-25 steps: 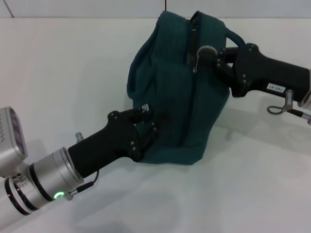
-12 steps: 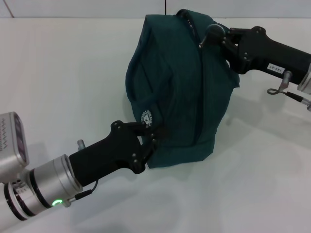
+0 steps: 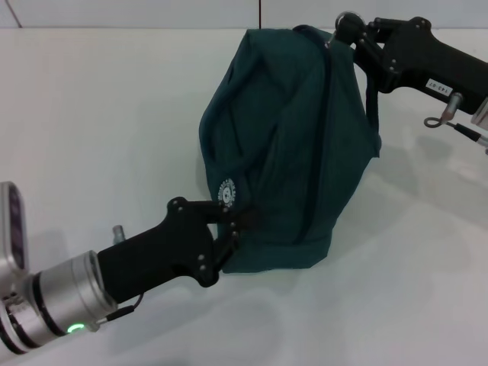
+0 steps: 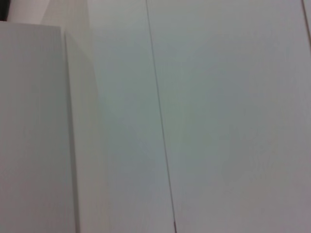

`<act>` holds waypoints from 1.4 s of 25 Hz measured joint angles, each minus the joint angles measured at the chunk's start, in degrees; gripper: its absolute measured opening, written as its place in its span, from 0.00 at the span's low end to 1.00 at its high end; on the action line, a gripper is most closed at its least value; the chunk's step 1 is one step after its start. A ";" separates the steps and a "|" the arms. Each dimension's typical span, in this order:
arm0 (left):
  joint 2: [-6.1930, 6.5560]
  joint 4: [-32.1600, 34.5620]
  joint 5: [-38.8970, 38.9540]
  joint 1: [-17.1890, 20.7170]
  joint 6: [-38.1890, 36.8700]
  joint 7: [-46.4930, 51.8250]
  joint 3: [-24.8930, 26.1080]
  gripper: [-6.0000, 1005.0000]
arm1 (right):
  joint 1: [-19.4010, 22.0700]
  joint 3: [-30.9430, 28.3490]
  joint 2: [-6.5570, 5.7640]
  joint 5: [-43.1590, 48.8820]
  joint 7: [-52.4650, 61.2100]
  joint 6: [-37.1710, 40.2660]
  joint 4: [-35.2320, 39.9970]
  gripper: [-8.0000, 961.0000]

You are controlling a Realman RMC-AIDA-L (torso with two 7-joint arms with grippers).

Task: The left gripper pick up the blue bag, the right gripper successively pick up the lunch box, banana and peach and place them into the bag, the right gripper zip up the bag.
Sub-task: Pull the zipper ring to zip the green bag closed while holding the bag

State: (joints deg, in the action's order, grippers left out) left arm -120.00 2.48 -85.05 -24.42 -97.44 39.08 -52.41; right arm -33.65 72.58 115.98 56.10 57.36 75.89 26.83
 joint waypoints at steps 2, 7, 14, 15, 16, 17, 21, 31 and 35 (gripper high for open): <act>0.01 0.24 0.72 0.44 -0.17 0.02 0.24 0.07 | 0.16 0.68 0.02 0.21 -0.13 1.60 -0.04 0.02; 0.11 0.54 5.22 1.54 0.04 0.07 0.43 0.08 | 2.78 3.48 0.14 0.18 -3.13 9.99 0.50 0.02; 1.06 4.71 9.37 3.62 0.75 1.39 0.47 0.10 | 4.94 4.08 0.06 0.12 -3.19 18.04 1.29 0.02; 1.19 5.61 9.45 3.77 1.04 2.27 0.48 0.10 | 4.94 4.08 0.06 0.11 -3.17 18.43 1.29 0.02; 1.31 6.34 9.50 3.86 1.34 3.09 0.50 0.10 | 4.84 4.08 0.05 0.11 -3.16 18.75 1.29 0.02; 1.46 6.79 9.51 3.82 1.64 4.03 0.52 0.11 | 4.72 4.09 0.05 0.11 -3.15 18.86 1.30 0.02; 1.91 7.19 9.43 3.35 2.15 5.63 0.51 0.12 | 4.52 4.11 0.04 0.07 -3.13 17.44 1.30 0.02; 1.10 12.23 9.45 2.79 2.06 11.18 0.45 0.14 | 5.11 3.56 0.01 -1.27 -3.31 11.02 0.62 0.02; 1.03 12.94 8.99 0.84 2.02 12.85 0.08 0.21 | 5.29 3.59 -0.05 -1.35 -3.39 10.88 0.52 0.02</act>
State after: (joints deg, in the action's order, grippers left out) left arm -118.97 15.42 -76.06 -23.58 -95.42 51.93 -52.33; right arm -28.36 76.17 115.93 54.75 53.97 86.77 27.35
